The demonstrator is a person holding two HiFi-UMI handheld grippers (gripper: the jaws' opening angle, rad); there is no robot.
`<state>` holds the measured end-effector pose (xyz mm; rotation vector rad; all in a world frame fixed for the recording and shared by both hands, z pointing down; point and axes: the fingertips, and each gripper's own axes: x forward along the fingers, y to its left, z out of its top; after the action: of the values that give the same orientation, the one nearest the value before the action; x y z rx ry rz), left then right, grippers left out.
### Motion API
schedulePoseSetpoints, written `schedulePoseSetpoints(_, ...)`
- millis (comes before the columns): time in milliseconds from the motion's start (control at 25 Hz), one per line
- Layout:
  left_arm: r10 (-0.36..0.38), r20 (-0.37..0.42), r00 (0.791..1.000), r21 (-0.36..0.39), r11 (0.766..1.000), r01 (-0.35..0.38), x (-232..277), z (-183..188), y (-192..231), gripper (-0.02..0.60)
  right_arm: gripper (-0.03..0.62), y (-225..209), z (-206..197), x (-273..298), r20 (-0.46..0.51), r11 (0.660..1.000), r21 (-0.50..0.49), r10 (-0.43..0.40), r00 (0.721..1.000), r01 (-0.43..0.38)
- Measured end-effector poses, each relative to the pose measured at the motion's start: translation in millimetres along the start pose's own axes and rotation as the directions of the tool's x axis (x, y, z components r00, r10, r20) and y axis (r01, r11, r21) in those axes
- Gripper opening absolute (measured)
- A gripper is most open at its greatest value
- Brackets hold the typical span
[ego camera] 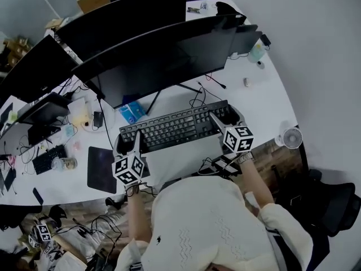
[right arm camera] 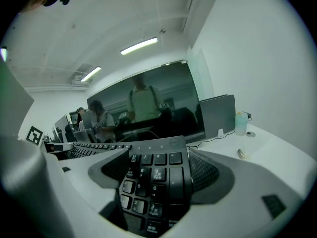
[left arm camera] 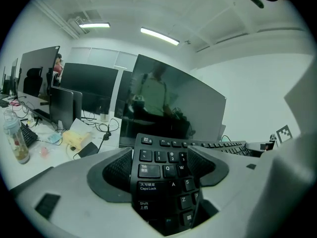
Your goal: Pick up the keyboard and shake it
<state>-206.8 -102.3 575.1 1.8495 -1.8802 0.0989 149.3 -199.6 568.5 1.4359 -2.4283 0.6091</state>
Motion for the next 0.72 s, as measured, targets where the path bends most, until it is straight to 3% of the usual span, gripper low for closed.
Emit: schedulePoseSetpoints(720, -0.017, 0.148, 0.989, 0.029, 0.999, 0.012, -18.0, 60.7, -13.6, 0.327, 0.368, 16.8, 66.7, -18.2, 0.141, 0.998, -0.064, 0.015, 0.990, -0.006)
